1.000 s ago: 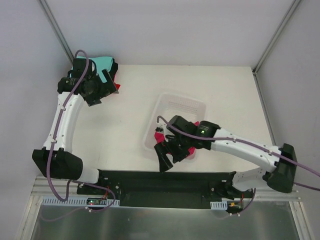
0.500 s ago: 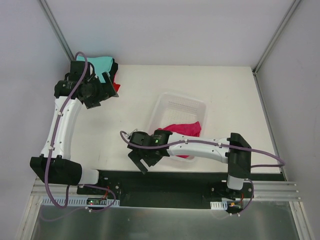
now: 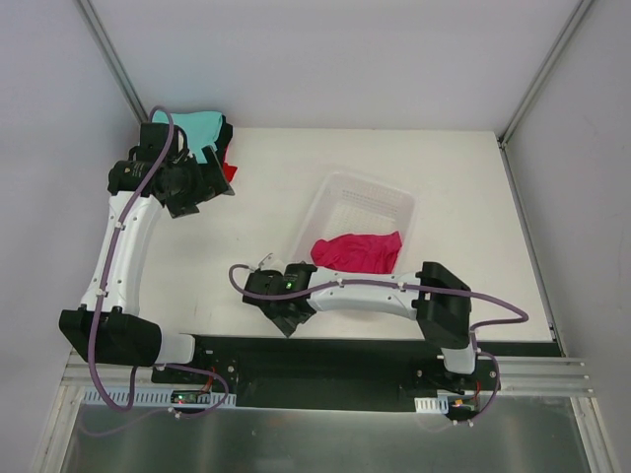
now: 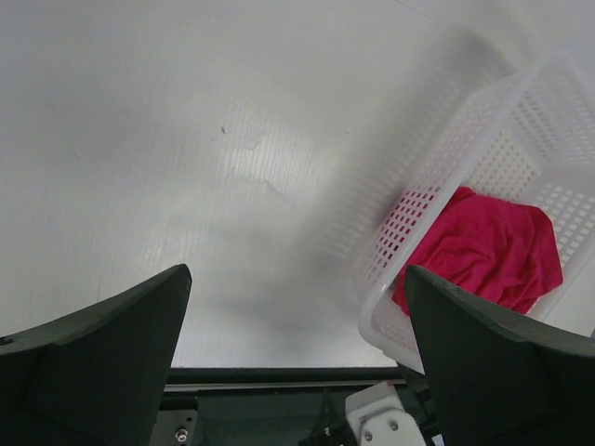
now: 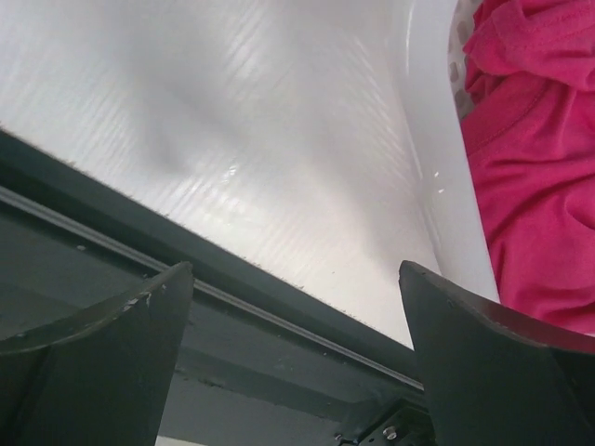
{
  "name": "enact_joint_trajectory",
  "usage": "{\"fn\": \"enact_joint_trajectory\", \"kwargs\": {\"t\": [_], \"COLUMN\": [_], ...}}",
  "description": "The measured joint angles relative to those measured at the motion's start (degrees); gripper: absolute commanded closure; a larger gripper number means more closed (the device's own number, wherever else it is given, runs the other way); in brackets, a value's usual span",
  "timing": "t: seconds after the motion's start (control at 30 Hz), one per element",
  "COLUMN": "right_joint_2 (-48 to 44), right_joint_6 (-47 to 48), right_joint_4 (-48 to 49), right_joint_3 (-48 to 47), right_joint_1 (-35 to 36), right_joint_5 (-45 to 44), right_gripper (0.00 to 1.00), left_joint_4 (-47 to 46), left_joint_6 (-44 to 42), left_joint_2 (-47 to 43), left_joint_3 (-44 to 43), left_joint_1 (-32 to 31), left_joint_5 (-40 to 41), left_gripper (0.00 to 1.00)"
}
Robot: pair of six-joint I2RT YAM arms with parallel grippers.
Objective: Fold and stack the t-shirts
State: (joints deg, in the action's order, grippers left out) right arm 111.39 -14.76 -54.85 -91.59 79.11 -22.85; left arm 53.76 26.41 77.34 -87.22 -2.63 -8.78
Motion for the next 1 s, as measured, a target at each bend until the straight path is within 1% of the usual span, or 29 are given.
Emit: {"fn": "enact_joint_trajectory", "kwargs": {"t": [0.1,0.2,0.37,0.57,0.63,0.73,0.87,1.0], "right_joint_2": [-0.13,-0.96,-4.04,-11.45,-13.51,-16.96,-23.54,-32.17], "right_joint_6": [0.0,0.52,2.43,5.42,6.23,6.73,6.32,4.2], "right_joint_4": [0.52,1.33,2.21,2.54,2.34,1.14,-2.45,-8.15], "right_joint_3": [1.38,5.03,10.45,16.04,16.74,16.87,16.52,13.6], "right_joint_1": [-2.14,-6.49,-15.93,-27.67,-30.58,-33.44,-33.59,-33.38], "right_joint_5": [-0.79,-1.4,-2.69,-3.63,-3.91,-4.57,-5.11,-5.88], "right_gripper": [0.04,0.04,0.04,0.04,0.04,0.04,0.04,0.04], "left_joint_4": [0.07,0.15,0.2,0.22,0.07,-0.22,-1.18,-2.95], "left_joint_6": [0.0,0.0,-0.02,-0.09,-0.09,-0.11,-0.11,-0.04], "left_joint_2": [-0.13,-0.55,-0.98,-1.25,-1.27,-1.29,-0.61,2.84], "left_joint_3": [0.31,1.44,2.71,2.89,3.21,4.5,5.62,5.09], "left_joint_1": [0.02,0.02,0.02,0.02,0.0,0.0,-0.9,-5.07], "left_joint_5": [-0.17,-0.22,-0.42,-1.51,-2.19,-3.61,-4.52,-3.74], "left_gripper": [0.01,0.01,0.01,0.01,0.01,0.01,0.01,0.01]}}
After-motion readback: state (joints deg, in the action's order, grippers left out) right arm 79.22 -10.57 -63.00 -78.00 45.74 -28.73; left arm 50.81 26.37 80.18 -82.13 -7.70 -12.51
